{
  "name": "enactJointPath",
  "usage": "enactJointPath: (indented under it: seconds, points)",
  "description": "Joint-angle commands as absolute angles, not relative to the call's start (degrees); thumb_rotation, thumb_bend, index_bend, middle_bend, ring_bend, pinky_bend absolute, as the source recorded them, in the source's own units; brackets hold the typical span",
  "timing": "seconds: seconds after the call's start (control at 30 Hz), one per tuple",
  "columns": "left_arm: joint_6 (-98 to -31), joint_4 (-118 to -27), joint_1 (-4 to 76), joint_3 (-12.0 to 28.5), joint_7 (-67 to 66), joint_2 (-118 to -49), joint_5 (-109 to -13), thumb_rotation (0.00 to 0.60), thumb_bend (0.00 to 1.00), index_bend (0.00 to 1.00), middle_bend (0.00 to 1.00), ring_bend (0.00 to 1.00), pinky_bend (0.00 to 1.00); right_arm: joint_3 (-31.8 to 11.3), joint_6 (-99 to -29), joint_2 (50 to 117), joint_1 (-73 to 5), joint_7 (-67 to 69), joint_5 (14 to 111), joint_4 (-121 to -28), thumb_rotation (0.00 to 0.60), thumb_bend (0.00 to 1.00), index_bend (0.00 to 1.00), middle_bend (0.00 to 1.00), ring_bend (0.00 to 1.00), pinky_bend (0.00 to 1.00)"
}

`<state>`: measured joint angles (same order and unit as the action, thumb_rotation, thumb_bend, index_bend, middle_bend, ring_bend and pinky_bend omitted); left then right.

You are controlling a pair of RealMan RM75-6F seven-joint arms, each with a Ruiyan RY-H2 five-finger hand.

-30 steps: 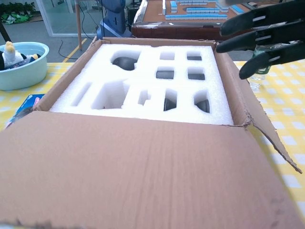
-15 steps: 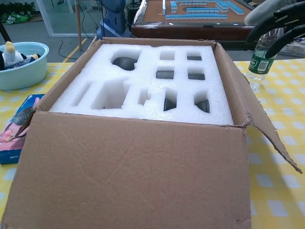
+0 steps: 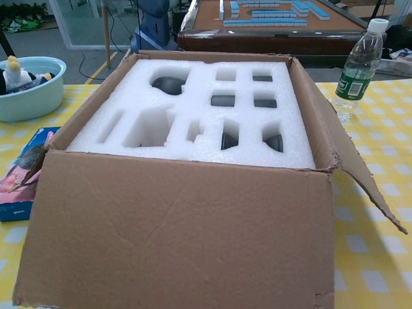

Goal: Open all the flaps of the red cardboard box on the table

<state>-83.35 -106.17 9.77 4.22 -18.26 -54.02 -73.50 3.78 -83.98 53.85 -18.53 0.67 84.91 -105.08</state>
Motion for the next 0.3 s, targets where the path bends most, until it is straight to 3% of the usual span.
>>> enactJointPath:
  seconds: [0.03,0.3]
  points:
    - [-84.50,-105.81,8.97,3.84,-18.67,-54.83,-74.42,0.341,0.51,0.32,0.20,0.09,0.00,3.15,-87.29,56.12,-14.89,-1.81,83.93,-103.27,0.600,0.82,0.20,0.23,0.09,0.22]
    - [-86.21,-105.64,7.77,3.47,-19.06,-56.06,-75.99,0.344,0.51,0.32,0.20,0.09,0.00,2.69,-89.46,57.34,-10.88,-1.27,83.80,-102.22,0.600,0.82,0.20,0.23,0.09,0.22]
